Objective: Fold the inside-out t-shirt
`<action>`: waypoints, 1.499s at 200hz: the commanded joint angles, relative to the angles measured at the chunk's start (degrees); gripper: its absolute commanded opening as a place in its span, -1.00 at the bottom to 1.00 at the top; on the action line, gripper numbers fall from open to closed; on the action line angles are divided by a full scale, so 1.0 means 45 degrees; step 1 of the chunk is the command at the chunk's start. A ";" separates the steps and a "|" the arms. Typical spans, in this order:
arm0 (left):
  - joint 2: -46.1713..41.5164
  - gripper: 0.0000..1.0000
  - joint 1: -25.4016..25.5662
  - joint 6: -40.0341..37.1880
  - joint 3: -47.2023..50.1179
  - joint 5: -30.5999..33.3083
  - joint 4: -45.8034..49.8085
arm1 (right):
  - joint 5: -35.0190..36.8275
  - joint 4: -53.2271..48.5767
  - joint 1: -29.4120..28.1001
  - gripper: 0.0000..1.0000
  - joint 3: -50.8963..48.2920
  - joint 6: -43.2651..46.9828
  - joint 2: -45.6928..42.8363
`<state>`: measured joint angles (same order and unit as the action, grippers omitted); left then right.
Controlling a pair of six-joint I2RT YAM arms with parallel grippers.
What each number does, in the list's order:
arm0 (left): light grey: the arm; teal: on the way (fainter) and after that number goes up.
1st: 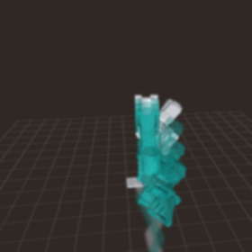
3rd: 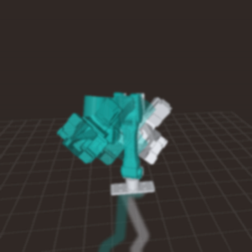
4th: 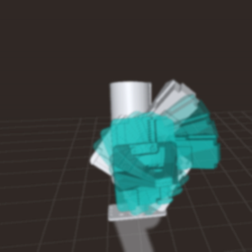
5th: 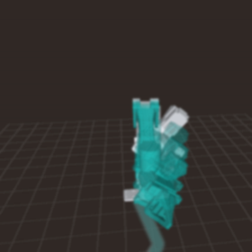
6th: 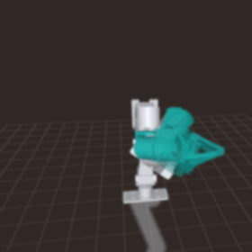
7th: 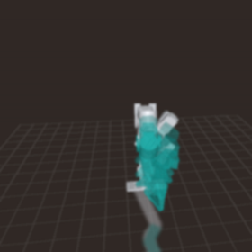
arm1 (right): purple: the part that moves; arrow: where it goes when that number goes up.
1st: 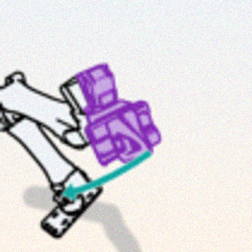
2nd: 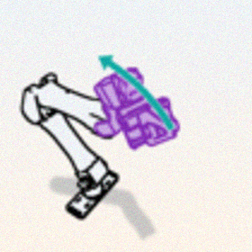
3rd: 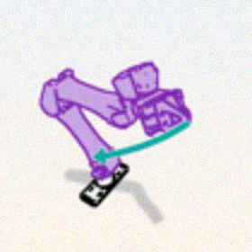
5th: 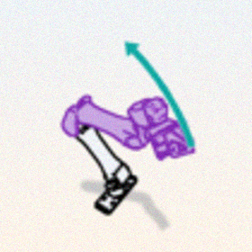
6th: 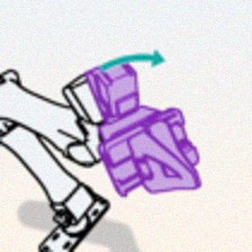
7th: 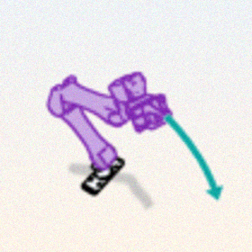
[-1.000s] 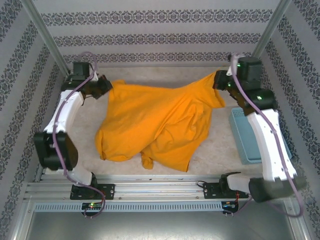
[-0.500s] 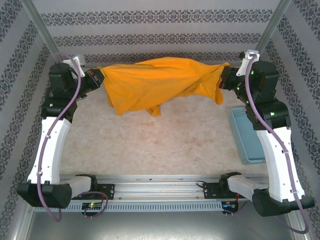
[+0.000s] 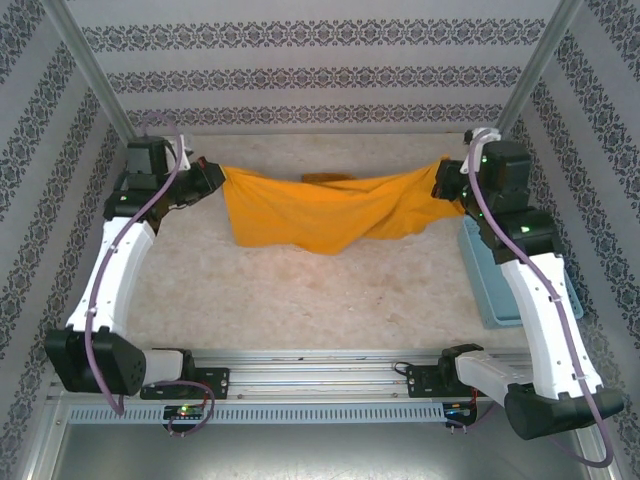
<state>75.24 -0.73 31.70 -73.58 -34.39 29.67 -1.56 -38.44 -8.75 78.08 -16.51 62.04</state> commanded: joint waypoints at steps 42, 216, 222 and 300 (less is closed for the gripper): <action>0.1718 -0.90 0.0527 0.0193 0.2764 -0.0273 -0.1097 | -0.1210 0.0601 -0.0090 -1.00 -0.1421 -0.0764 -0.0008; 0.3471 -0.49 0.1187 -0.0031 0.4378 0.1232 -0.2837 | -0.1293 0.1041 -0.0214 -1.00 -0.1981 -0.0881 0.0396; 0.3415 -0.52 0.1201 -0.0053 0.4408 0.1309 -0.2850 | -0.1288 0.1041 -0.0220 -1.00 -0.1979 -0.0854 0.0398; 0.2212 -0.89 0.1585 0.0002 0.4066 0.1801 -0.1962 | -0.0878 0.0763 -0.0163 -1.00 -0.1830 -0.0764 0.0473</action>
<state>88.27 5.23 32.34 -54.17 -27.75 17.74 -6.72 -35.70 -9.26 69.82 -19.59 63.92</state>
